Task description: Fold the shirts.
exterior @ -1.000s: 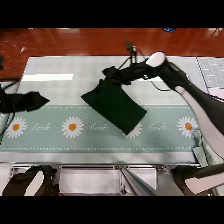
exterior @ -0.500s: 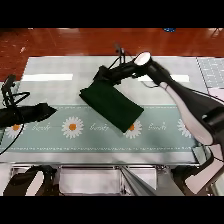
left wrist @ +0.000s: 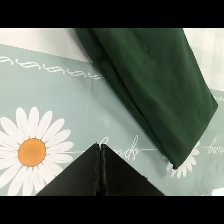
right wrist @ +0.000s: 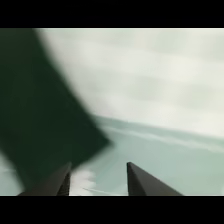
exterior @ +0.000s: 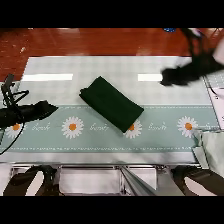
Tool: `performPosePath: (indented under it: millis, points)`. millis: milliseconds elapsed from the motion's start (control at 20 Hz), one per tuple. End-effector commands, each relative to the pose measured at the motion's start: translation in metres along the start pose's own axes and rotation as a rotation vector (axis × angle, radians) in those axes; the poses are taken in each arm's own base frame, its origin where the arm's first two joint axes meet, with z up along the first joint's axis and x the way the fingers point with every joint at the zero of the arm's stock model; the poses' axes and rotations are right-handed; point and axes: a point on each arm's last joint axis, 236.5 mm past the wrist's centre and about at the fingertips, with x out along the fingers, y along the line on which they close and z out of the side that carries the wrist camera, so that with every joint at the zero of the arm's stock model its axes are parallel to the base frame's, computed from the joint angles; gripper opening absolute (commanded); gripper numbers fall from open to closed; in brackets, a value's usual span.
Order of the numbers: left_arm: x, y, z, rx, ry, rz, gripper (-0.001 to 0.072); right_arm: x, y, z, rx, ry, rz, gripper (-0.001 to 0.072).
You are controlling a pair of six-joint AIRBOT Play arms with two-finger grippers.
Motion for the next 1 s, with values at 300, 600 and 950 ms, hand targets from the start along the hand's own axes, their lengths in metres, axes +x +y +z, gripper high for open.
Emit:
performPosePath:
  millis: [300,600,950]
  points:
    - [0.003,-0.008,-0.005,0.043,0.018,-0.017,0.0026,0.112,0.024,-0.136,0.701,-0.034,0.377,0.0418]
    - [0.006,-0.014,-0.01,0.061,0.036,-0.028,0.0026,0.157,0.058,-0.151,0.754,0.147,0.5,0.0418]
    - [0.005,-0.024,-0.009,0.038,0.031,-0.071,0.0026,0.191,0.089,-0.136,0.706,0.254,0.544,0.0418]
